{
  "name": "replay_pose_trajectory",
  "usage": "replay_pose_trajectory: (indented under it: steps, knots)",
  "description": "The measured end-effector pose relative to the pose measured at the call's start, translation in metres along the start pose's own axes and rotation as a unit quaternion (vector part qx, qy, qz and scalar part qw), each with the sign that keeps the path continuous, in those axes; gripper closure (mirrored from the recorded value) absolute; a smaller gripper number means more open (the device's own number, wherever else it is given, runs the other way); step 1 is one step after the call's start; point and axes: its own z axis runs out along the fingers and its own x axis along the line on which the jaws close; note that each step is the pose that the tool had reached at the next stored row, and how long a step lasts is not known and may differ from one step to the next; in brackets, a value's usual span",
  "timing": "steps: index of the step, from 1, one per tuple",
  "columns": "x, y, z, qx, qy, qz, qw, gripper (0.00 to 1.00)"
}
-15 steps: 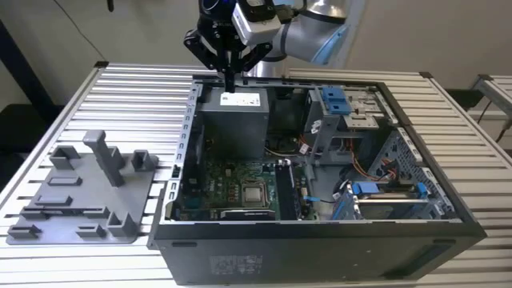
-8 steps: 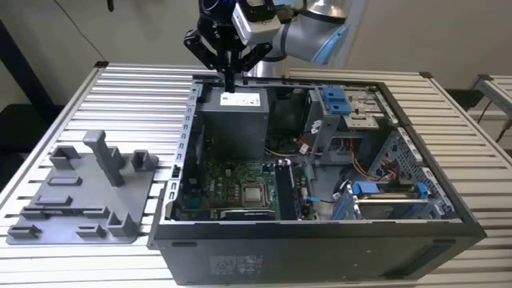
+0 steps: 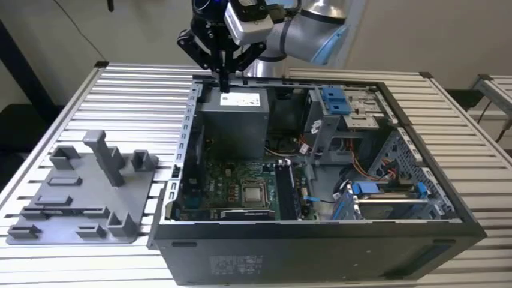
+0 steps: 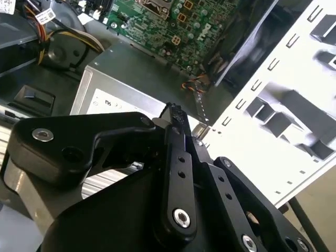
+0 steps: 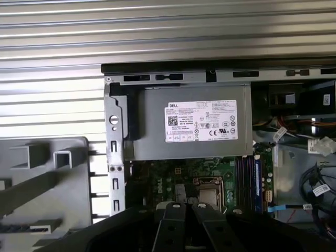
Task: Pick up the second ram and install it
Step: 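Reach for the second ram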
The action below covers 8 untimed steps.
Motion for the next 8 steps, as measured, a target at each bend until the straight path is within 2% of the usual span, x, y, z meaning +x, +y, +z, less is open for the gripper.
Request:
replay_pose_trajectory:
  steps: [8]
  knots:
    - [0.0183,-0.0012,-0.0004,0.0,0.0003,-0.002,1.0,0.89]
